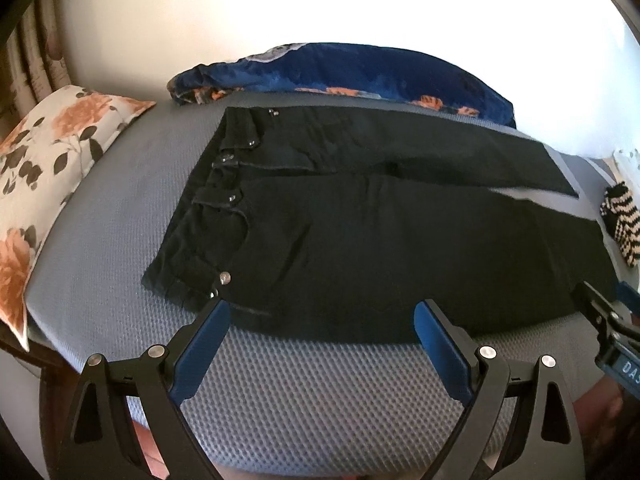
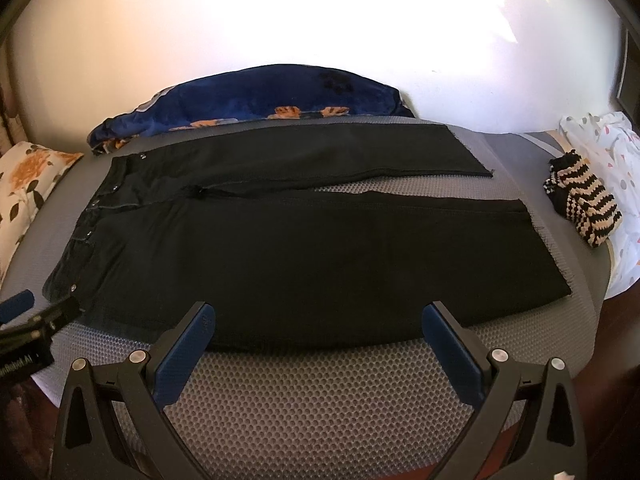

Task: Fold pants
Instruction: 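Grasp the waistband edge of the black pants with the left tool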

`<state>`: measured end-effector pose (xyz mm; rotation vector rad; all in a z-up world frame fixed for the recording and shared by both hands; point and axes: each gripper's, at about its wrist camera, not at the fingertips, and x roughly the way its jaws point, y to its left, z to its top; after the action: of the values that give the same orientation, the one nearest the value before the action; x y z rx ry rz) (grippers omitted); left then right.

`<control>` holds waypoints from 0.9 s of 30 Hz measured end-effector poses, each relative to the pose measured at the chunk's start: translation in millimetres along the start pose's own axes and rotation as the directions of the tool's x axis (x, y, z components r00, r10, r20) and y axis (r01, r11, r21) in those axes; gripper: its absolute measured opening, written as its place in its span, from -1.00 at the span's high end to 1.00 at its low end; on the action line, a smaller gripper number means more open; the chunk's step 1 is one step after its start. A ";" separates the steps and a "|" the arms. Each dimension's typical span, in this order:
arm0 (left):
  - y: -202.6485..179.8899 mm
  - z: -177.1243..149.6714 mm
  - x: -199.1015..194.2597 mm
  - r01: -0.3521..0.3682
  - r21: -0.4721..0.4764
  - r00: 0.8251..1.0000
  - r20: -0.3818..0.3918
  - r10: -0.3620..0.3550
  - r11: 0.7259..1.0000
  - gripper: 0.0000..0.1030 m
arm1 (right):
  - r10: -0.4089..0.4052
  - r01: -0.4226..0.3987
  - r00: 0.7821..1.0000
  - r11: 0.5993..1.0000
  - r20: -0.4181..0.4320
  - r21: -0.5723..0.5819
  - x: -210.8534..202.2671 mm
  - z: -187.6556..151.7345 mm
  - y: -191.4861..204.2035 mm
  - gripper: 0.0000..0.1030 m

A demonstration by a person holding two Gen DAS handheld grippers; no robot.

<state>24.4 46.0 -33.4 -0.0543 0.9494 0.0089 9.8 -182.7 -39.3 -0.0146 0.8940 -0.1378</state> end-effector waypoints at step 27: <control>222.3 215.9 188.1 0.329 -0.442 0.922 -0.042 -0.385 0.835 -0.28 | 0.283 -0.283 0.959 0.958 0.011 0.046 98.4 128.3 28.8 -1.00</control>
<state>302.3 275.8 -70.3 -0.6507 1.0418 -0.1361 173.7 -172.3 -37.3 0.1566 0.8790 0.1089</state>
